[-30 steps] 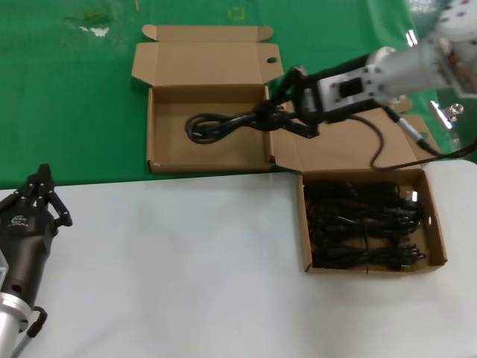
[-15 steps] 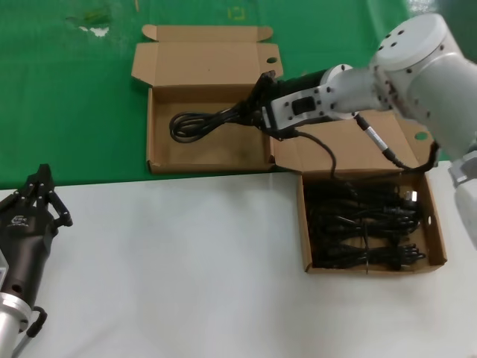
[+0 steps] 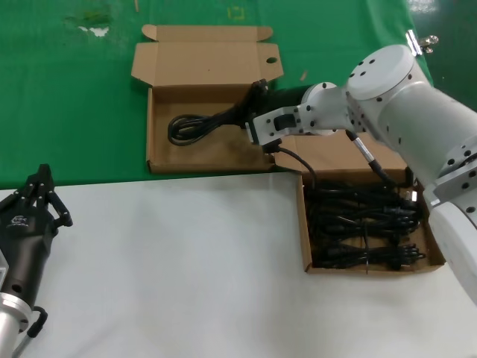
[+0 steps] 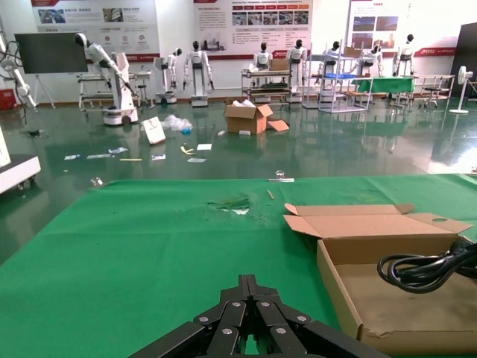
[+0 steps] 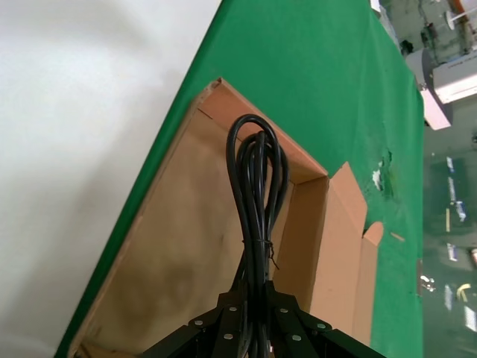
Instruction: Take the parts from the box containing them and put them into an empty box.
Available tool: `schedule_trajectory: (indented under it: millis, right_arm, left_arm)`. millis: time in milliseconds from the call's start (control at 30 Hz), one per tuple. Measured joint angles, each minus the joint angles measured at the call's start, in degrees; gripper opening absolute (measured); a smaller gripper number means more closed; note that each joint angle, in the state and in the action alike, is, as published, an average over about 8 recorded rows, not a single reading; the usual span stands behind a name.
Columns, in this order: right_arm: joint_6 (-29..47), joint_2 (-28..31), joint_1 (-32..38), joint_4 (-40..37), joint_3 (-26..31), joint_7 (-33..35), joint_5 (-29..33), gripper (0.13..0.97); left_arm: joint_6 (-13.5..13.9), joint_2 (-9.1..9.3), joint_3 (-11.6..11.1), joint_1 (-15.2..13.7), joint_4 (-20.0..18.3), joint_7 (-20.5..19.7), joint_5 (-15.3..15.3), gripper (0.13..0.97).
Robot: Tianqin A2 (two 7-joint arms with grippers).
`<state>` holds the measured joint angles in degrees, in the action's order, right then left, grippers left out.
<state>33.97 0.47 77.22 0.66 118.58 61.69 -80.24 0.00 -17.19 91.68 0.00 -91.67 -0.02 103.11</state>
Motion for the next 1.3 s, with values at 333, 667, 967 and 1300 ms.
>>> schedule_trajectory:
  millis: [333, 667, 967, 1300]
  right_arm:
    - [-2.6, -0.4, -1.7, 1.3, 3.4, 2.3, -5.5, 0.179]
    - [-3.2, -0.5, -2.2, 1.8, 8.6, 2.3, -10.9, 0.208]
    - [-3.4, -0.5, -1.8, 0.8, 7.8, 3.1, -10.9, 0.310]
    - [-1.7, 0.3, -0.9, 0.0, 3.7, 4.8, -9.6, 0.503]
  left_arm:
    - [0.0, 0.00, 0.0, 0.0, 0.0, 0.0, 0.0, 0.140]
    - [0.0, 0.00, 0.0, 0.0, 0.0, 0.0, 0.0, 0.140]
    - [0.0, 0.00, 0.0, 0.0, 0.0, 0.0, 0.0, 0.140]
    - [0.0, 0.00, 0.0, 0.0, 0.0, 0.0, 0.0, 0.140]
